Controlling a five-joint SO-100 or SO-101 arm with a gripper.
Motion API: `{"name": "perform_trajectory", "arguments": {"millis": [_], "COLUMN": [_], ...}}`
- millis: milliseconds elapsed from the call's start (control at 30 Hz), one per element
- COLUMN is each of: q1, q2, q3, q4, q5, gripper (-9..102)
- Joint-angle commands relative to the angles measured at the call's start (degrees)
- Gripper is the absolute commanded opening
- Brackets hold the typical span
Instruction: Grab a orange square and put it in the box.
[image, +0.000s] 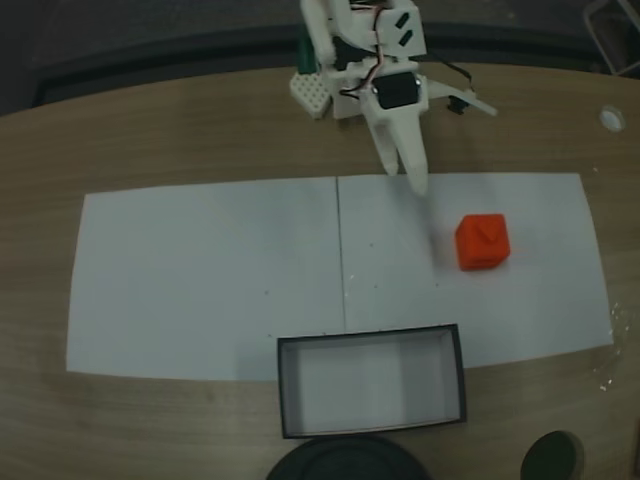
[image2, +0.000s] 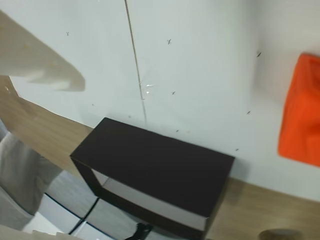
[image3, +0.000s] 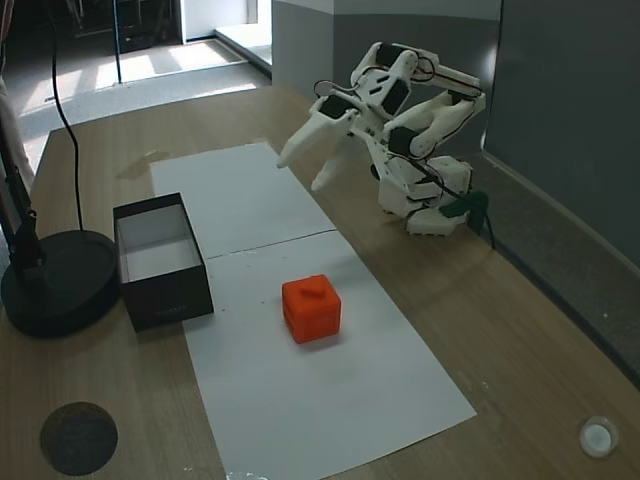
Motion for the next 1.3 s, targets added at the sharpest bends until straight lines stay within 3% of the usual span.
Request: {"name": "perform_trajectory", "arguments": {"millis": [0,167,267,500,700,1267], "q1": [-4.0,-17.2,-21.4,-21.3,-20.5,-17.6], "q2": [-13.0,-31.6,-39.4,-46.4,-54.3,-73.6], "q3": [-12.8,-23.7,-25.7,-28.8,-34.5,-42.5], "q4": [3.0,12.4,12.6,3.4,4.2,-0.8], "q5": [-0.1,-4.2,-6.9,-6.6,-5.5,-1.1], "gripper": [29,29,29,31,40,41]}}
